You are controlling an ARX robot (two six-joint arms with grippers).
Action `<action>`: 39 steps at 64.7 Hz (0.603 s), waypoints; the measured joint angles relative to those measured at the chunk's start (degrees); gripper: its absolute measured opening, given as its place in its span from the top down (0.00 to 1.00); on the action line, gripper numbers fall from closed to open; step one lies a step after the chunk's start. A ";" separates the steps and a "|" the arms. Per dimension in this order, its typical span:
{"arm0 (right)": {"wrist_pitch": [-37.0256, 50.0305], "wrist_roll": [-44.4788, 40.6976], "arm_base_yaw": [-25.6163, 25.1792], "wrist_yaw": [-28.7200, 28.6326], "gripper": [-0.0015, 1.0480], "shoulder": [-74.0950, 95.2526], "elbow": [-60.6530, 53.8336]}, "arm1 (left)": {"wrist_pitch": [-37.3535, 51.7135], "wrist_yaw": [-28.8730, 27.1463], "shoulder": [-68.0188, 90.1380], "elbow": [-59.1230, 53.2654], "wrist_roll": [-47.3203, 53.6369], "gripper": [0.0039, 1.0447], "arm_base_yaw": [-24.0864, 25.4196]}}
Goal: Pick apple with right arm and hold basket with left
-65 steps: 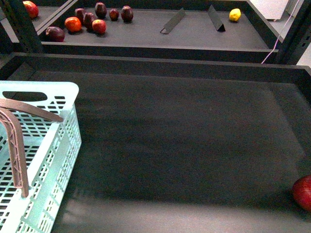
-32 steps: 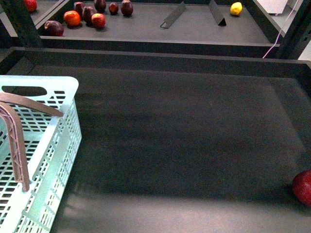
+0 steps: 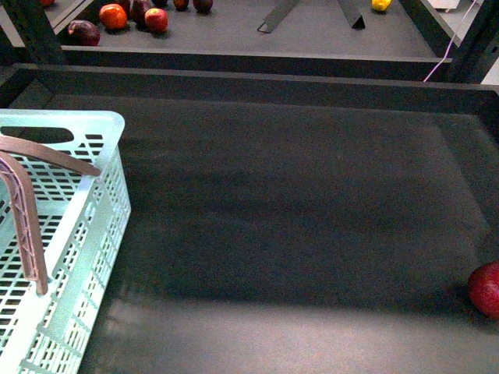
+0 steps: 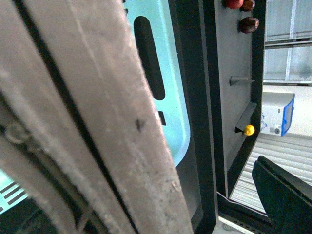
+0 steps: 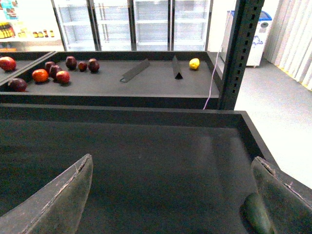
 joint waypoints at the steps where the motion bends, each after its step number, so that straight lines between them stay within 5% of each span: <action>1: 0.00 0.00 0.00 0.00 0.08 0.00 0.00 | -0.31 -0.15 0.11 0.11 0.04 0.09 -0.15; 29: 0.00 0.00 0.00 0.00 0.08 0.00 0.00 | -3.19 -2.78 2.38 1.92 -1.42 0.78 -1.49; 39: 0.00 0.00 0.00 0.00 0.08 0.00 0.00 | -4.24 -2.45 1.55 2.03 -3.58 0.86 -1.62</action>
